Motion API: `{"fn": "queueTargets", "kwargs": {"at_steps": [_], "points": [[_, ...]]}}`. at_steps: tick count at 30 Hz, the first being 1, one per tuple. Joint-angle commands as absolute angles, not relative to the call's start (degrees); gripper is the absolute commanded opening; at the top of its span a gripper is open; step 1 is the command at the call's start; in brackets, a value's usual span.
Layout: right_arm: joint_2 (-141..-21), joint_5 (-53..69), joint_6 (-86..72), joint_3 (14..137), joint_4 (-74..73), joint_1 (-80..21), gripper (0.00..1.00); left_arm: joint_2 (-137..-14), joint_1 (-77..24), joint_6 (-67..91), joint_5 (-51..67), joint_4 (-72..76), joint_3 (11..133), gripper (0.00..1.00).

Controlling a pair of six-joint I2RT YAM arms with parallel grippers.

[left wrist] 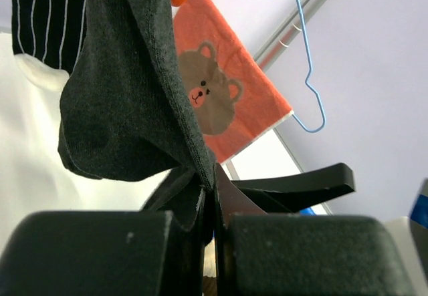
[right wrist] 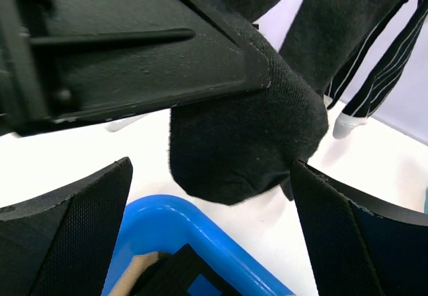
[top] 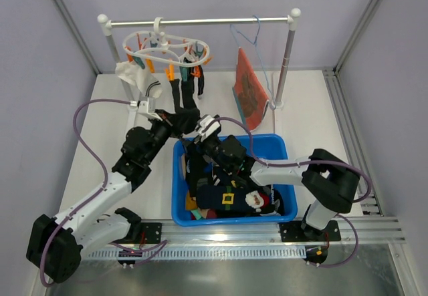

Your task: Remove the socks clipped to the hanger

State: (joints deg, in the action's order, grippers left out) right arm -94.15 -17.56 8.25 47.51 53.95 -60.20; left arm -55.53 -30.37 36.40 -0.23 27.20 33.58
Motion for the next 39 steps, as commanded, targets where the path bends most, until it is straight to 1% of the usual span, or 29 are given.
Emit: {"fn": "queueTargets", "kwargs": {"at_steps": [1,2,3,4,5,6,9,10,11,12,14,19,20,21,22,23,24,26,27,30,33,35,39], "points": [[-95.09,-19.25,7.65,50.62,59.76,-59.33,0.99,-54.58,-30.85,37.71,2.37,26.46,33.57,0.0],[-95.27,-19.51,7.65,50.8,60.11,-59.15,0.97,-54.41,-30.85,37.88,2.37,26.19,33.57,0.0],[-95.36,-19.95,7.91,50.89,61.07,-59.15,0.93,-54.32,-30.85,38.05,2.46,25.93,33.57,0.0],[-95.62,-20.82,8.52,50.89,61.69,-58.89,0.83,-54.23,-30.85,38.23,2.9,25.84,33.49,0.0],[-95.8,-21.44,8.79,50.89,62.22,-58.8,0.78,-53.97,-30.85,38.75,3.07,25.67,33.4,0.0],[-95.8,-21.71,9.49,50.71,63.18,-58.71,0.71,-53.88,-30.85,39.19,3.34,25.58,33.22,0.0],[-96.33,-21.88,10.46,50.45,65.38,-58.36,0.62,-53.53,-30.85,40.34,4.22,25.49,33.14,0.0],[-96.5,-21.8,10.81,50.36,65.83,-58.27,0.54,-53.35,-30.85,40.43,4.31,25.49,33.05,0.0],[-96.85,-21.88,10.9,50.36,66.0,-58.18,0.49,-53.26,-30.85,40.6,4.48,25.31,33.13,0.0],[-97.03,-21.71,10.99,50.54,66.01,-58.18,0.39,-53.26,-30.85,40.69,4.57,25.23,33.13,0.0],[-97.56,-21.88,11.16,50.54,66.27,-58.1,0.13,-53.35,-30.85,40.78,4.92,25.22,33.05,0.0],[-97.3,-21.36,11.95,48.88,68.2,-58.18,0.08,-54.49,-30.85,41.13,5.89,25.4,33.57,0.0],[-97.12,-21.27,11.95,48.26,68.64,-58.1,0.05,-54.58,-30.85,40.96,5.71,25.31,33.49,0.04],[-96.77,-21.27,12.04,47.47,69.86,-58.1,0.04,-54.58,-30.85,40.78,5.54,25.14,33.49,0.23],[-95.98,-21.27,12.22,45.81,70.57,-58.1,0.04,-54.15,-30.85,40.52,4.75,24.7,33.49,0.36],[-95.45,-21.27,12.39,45.01,71.1,-58.18,0.04,-53.71,-30.85,40.0,4.22,23.83,33.4,0.52],[-95.01,-21.27,12.57,43.52,71.71,-58.18,0.04,-53.18,-30.85,39.82,3.61,23.3,33.31,0.81],[-93.78,-21.1,12.57,42.37,71.89,-58.18,0.04,-50.98,-30.85,39.29,1.41,22.24,33.4,0.98],[-93.43,-21.01,12.57,41.84,71.98,-58.18,0.04,-50.19,-30.85,38.85,0.62,20.32,33.75,1.0],[-92.46,-20.65,12.39,40.61,71.9,-58.18,0.04,-46.94,-30.85,36.75,-4.99,15.23,35.24,1.0],[-92.02,-19.87,12.48,40.25,70.84,-58.18,0.04,-46.75,-30.76,33.41,-10.01,11.7,39.19,1.0],[-91.85,-19.51,12.57,39.99,70.49,-58.45,0.04,-49.9,-29.98,32.0,-11.07,8.54,44.54,1.0],[-91.06,-19.42,12.83,39.12,70.14,-59.15,0.04,-57.36,-26.91,31.38,-7.22,5.45,54.65,1.0]]}}
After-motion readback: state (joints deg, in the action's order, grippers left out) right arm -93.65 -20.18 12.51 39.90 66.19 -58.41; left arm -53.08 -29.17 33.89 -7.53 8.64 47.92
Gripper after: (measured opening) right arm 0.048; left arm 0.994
